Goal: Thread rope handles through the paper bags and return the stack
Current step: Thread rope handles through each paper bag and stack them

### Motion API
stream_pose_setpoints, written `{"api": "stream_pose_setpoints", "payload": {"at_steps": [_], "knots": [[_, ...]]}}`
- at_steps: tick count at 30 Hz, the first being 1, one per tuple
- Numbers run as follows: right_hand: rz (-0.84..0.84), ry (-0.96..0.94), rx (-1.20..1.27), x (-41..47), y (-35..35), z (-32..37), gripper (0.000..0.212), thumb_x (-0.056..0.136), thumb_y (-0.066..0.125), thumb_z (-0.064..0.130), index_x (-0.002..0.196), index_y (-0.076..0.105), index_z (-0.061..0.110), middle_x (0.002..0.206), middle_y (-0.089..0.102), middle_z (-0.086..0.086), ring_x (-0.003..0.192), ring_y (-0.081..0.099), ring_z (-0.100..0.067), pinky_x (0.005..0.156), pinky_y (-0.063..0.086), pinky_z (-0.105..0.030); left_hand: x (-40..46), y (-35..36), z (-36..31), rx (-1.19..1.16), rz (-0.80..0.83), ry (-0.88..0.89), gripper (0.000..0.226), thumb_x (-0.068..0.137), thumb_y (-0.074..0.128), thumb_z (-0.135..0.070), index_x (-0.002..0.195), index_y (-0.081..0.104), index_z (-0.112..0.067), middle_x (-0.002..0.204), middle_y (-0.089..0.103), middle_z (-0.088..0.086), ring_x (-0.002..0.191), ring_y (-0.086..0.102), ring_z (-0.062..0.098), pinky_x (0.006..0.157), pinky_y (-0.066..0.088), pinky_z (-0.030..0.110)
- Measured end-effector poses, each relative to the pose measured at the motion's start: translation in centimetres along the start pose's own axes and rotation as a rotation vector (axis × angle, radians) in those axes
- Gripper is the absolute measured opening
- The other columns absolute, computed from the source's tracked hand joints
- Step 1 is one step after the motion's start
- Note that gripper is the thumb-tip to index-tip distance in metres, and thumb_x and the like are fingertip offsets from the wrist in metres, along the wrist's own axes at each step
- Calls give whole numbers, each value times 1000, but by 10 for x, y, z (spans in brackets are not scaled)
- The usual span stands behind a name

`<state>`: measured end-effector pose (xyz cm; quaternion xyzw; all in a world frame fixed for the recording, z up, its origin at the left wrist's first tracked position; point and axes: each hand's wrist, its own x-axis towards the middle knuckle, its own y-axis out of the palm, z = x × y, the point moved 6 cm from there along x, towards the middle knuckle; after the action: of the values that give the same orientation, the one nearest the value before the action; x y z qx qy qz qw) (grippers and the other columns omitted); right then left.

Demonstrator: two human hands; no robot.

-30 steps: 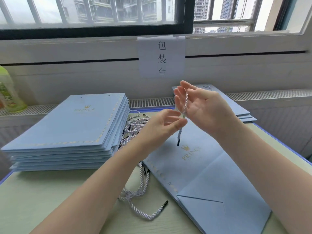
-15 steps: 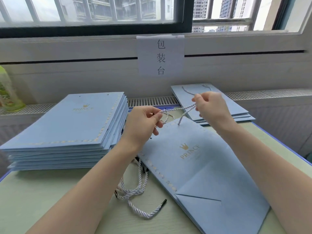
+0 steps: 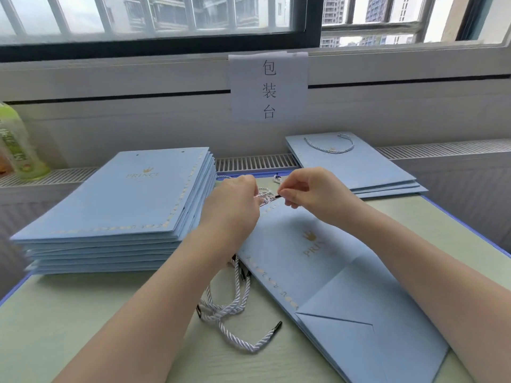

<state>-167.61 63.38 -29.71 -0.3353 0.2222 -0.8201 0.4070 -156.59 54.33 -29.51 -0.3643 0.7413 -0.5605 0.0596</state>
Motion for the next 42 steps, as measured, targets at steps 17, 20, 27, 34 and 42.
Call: {"api": "stream_pose_setpoints", "payload": {"at_steps": [17,20,27,34,42], "knots": [[63,-177,-190,-7,17,21,15,85,60,2,90,73,8,75,58,14,74,55,-8,69,41,-12,5,14,10,-155,276,-124,15,94,49,-17,81,52,-13,79,47,11,71,42,21,56,30,28],[15,-181,-116,-6,5,22,13,84,63,3,86,72,11,77,58,16,71,55,3,67,38,-7,4,13,11,-543,271,-211,23,96,50,-19,74,54,-13,76,53,7,75,48,22,68,38,29],[65,-272,-193,-11,-7,35,9,83,66,7,86,72,13,79,58,11,71,54,4,68,40,-7,2,8,6,-793,251,-182,23,95,55,-24,76,61,-12,76,63,6,66,57,19,70,47,33],[62,-331,-284,-13,-2,50,9,84,66,8,88,73,11,83,66,-1,71,58,-11,71,46,-16,2,7,5,-803,184,-138,24,96,55,-23,76,60,-10,71,61,5,62,55,17,58,44,25],[88,-135,-36,-9,-8,38,11,79,71,10,84,67,19,79,61,7,65,49,-11,62,40,-16,1,8,2,-953,235,-161,24,97,50,-19,82,63,-5,75,59,14,65,54,22,61,42,28]]}}
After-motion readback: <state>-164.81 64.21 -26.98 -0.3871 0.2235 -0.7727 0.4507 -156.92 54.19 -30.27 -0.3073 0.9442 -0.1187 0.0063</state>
